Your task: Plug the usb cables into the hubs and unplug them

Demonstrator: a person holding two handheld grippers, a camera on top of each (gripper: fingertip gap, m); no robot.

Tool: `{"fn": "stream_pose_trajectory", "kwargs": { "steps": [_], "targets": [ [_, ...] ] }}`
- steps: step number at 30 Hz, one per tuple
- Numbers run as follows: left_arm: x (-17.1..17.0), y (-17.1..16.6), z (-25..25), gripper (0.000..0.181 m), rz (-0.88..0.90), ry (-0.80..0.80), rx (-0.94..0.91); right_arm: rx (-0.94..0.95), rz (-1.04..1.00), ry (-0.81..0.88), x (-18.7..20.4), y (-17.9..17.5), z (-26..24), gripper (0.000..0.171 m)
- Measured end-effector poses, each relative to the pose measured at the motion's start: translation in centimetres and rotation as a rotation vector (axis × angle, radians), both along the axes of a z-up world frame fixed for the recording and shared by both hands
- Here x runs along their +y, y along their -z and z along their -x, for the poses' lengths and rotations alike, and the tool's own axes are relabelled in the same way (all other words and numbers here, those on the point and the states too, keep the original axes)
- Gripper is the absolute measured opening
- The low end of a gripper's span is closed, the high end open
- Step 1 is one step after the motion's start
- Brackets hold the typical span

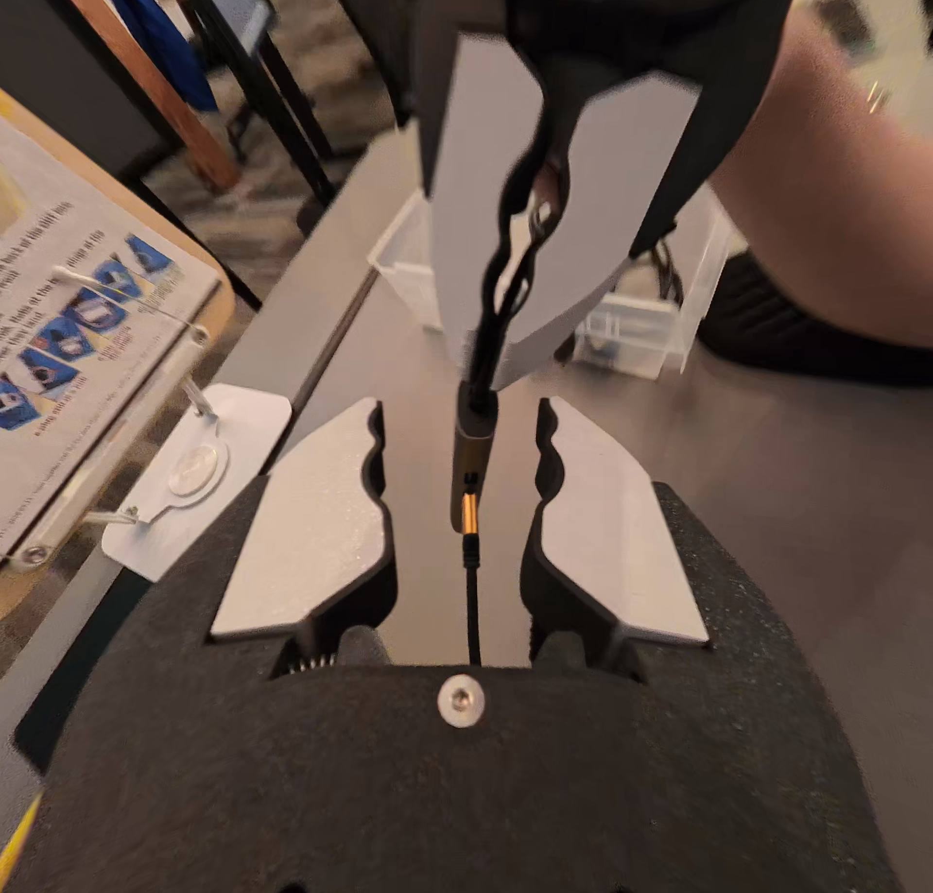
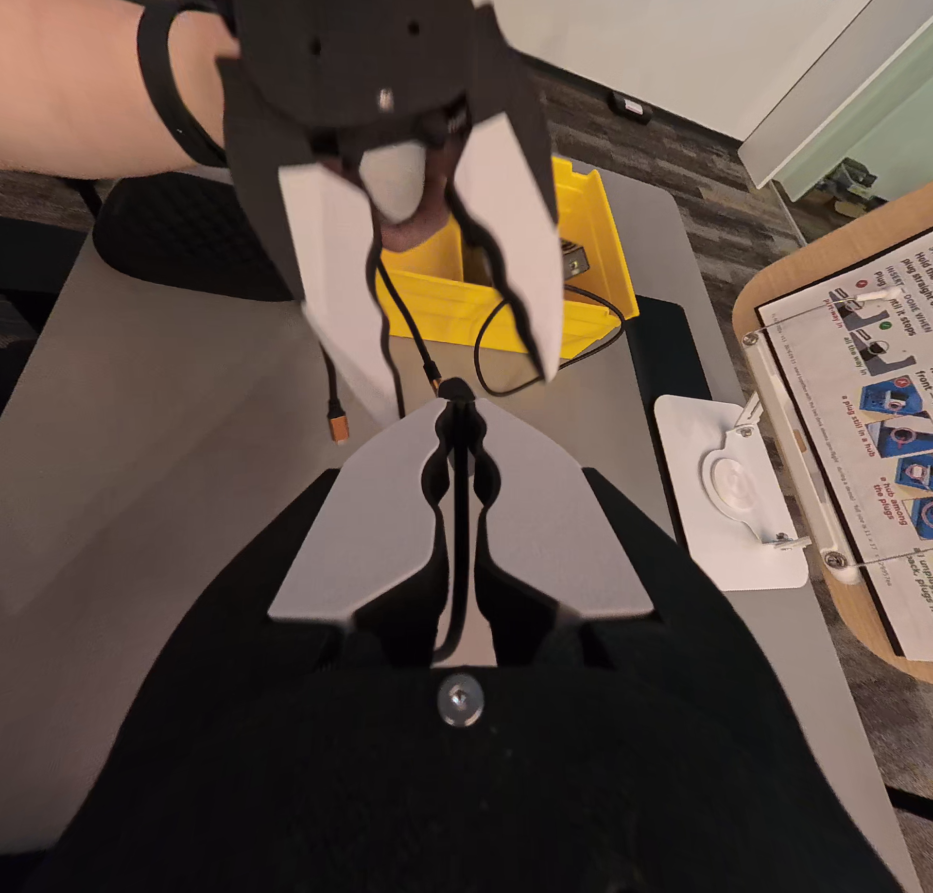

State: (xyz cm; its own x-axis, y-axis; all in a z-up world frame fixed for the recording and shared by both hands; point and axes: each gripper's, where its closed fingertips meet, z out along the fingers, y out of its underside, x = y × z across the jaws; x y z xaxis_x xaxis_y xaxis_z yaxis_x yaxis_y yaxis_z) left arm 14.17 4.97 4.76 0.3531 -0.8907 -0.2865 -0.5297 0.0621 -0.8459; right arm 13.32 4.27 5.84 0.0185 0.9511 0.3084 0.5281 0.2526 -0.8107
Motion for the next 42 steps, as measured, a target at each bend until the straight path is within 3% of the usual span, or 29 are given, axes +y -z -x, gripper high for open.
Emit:
{"fn": "stream_pose_trajectory", "kwargs": {
  "steps": [2,5,8,12,18,21,24,29,34,39,42],
  "targets": [
    [0.0,-2.9,1.6,0.064,-0.023,-0.012,-0.165,0.020,0.004,-0.034,-0.3,-0.3,-0.2,0.005],
    [0.9,-6.6,6.1,0.047,-0.022,-0.111,-0.389,0.085,0.010,-0.111,-1.4,-1.4,-0.6,0.005],
    [0.2,-7.8,9.4,0.044,0.084,-0.104,-0.559,0.181,-0.011,-0.187,-2.8,-3.5,-1.4,0.005],
    [0.6,-5.0,11.6,0.052,-0.053,-0.184,-0.449,0.340,-0.012,-0.268,-4.7,-6.8,-2.7,0.005],
    [-3.3,-0.9,5.6,0.056,-0.135,-0.026,-0.334,0.553,-0.004,-0.342,-6.3,-10.7,-4.5,0.005],
    [-4.8,-1.7,2.2,0.057,-0.110,0.030,-0.439,0.629,0.026,-0.387,-6.9,-11.8,-5.1,0.005],
    [-5.3,-3.0,-0.3,0.057,-0.199,0.061,-0.494,0.685,0.068,-0.430,-7.2,-12.5,-5.4,0.005],
    [-6.0,-6.8,-2.0,0.031,-0.341,0.130,-0.699,0.759,0.137,-0.471,-6.8,-12.9,-6.0,0.005],
    [-6.0,-7.4,-3.1,0.017,-0.386,0.169,-0.668,0.791,0.199,-0.504,-6.0,-12.6,-6.2,0.005],
    [-4.1,-6.8,-2.1,0.017,-0.415,0.034,-0.490,0.767,0.176,-0.374,-2.8,-11.2,-6.4,0.006],
    [-2.9,-6.2,-0.7,0.017,-0.421,-0.059,-0.359,0.711,0.014,-0.182,-0.4,-10.4,-6.4,0.027]
  ]
}}
